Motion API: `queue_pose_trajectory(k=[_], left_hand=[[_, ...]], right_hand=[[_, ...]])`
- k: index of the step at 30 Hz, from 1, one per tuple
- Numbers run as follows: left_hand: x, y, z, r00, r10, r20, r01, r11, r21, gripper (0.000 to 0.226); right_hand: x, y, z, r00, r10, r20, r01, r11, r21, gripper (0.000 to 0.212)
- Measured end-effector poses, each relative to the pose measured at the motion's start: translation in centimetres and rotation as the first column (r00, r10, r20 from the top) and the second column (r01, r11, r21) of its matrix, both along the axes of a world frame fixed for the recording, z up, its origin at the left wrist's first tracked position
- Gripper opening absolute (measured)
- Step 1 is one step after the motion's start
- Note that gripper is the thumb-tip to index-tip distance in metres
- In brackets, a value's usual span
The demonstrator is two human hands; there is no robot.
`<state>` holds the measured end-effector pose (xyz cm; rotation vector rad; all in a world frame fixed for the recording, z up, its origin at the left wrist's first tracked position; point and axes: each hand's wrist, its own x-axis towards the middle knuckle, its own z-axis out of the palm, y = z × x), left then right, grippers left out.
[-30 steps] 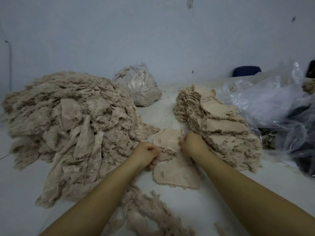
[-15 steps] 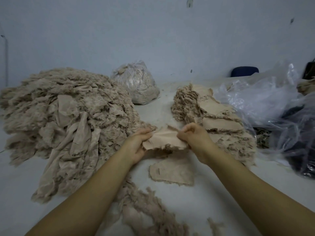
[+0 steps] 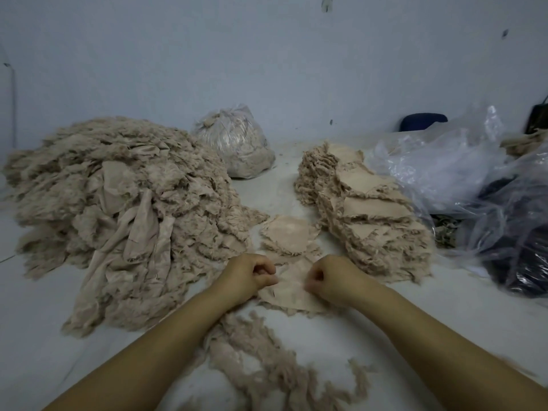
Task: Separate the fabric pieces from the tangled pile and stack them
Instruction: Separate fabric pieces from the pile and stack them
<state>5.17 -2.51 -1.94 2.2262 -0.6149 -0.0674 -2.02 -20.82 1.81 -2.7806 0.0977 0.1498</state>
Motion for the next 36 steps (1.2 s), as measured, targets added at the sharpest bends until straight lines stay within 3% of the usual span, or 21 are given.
queue_pose_trajectory(k=[2,6,9,11,13,15,18,20,22,23,24,26,28,32,34,36], left_hand=[[0.2,0.0,0.2,1.000,-0.017,-0.022,0.018,1.000,0.020,0.012],[0.7,-0.3,0.4,1.000,-0.008,-0.029,0.009,1.000,0.014,0.007],[1.0,-0.5,0.3,1.000,0.022,0.000,-0.022,1.000,-0.017,0.011],[1.2,-0.8,0.7,0.988,0.046,-0.150,-0.073,0.980,-0.183,0.016],[1.4,-1.4,1.6,0.872,-0.014,-0.489,-0.245,0.853,-0.461,0.022],[1.7,-2.3,2.8,0.696,-0.156,-0.701,-0.425,0.697,-0.577,0.034],[2.1,-3.3,3.9,0.607,-0.302,-0.735,-0.521,0.547,-0.655,0.028],[2.2,-3.4,4.1,0.618,-0.296,-0.729,-0.539,0.515,-0.666,0.025],[2.0,-2.5,4.4,0.666,-0.246,-0.705,-0.511,0.538,-0.670,0.022],[1.7,-1.8,4.5,0.684,-0.230,-0.692,-0.482,0.570,-0.666,0.021],[1.5,-1.1,4.6,0.691,-0.241,-0.682,-0.440,0.609,-0.660,0.019],[0.8,0.0,5.0,0.667,-0.344,-0.661,-0.305,0.683,-0.664,0.016],[0.5,0.5,5.2,0.650,-0.420,-0.633,-0.176,0.727,-0.664,0.029],[0.3,0.1,5.1,0.747,-0.325,-0.580,-0.181,0.740,-0.647,0.043],[0.3,0.0,4.9,0.770,-0.279,-0.574,-0.249,0.697,-0.672,0.034],[0.2,0.0,4.6,0.799,-0.221,-0.560,-0.245,0.729,-0.639,0.010]], right_hand=[[1.2,0.1,0.7,0.998,-0.057,0.026,0.059,0.995,-0.083,0.027],[4.4,1.5,1.3,0.974,-0.042,0.221,0.056,0.997,-0.057,0.020],[6.4,1.4,0.2,0.989,-0.058,0.133,0.068,0.995,-0.074,0.029],[7.2,0.9,0.0,0.975,-0.127,0.181,0.118,0.991,0.058,0.020],[7.3,0.9,0.3,0.922,-0.202,0.330,0.111,0.956,0.273,0.012],[7.2,1.3,0.7,0.898,-0.178,0.402,-0.018,0.899,0.438,0.010],[6.1,2.4,0.5,0.944,-0.049,0.326,-0.184,0.741,0.646,0.019],[6.2,1.7,0.4,0.909,-0.244,0.339,-0.122,0.622,0.773,0.024],[6.3,0.7,0.7,0.850,-0.407,0.336,-0.029,0.599,0.800,0.022],[6.2,0.4,0.9,0.865,-0.411,0.287,0.015,0.594,0.804,0.023],[6.1,0.3,1.1,0.909,-0.370,0.191,0.052,0.558,0.828,0.027],[5.7,0.8,1.1,0.978,-0.191,-0.084,0.154,0.390,0.908,0.042],[5.0,1.7,1.4,0.980,-0.004,-0.199,0.193,0.266,0.944,0.049],[3.8,2.5,1.6,0.988,0.086,-0.130,0.114,0.177,0.978,0.059],[3.4,2.8,1.1,0.997,0.026,-0.072,0.063,0.251,0.966,0.062],[3.4,3.2,0.4,0.987,-0.154,0.045,0.006,0.314,0.949,0.030]])
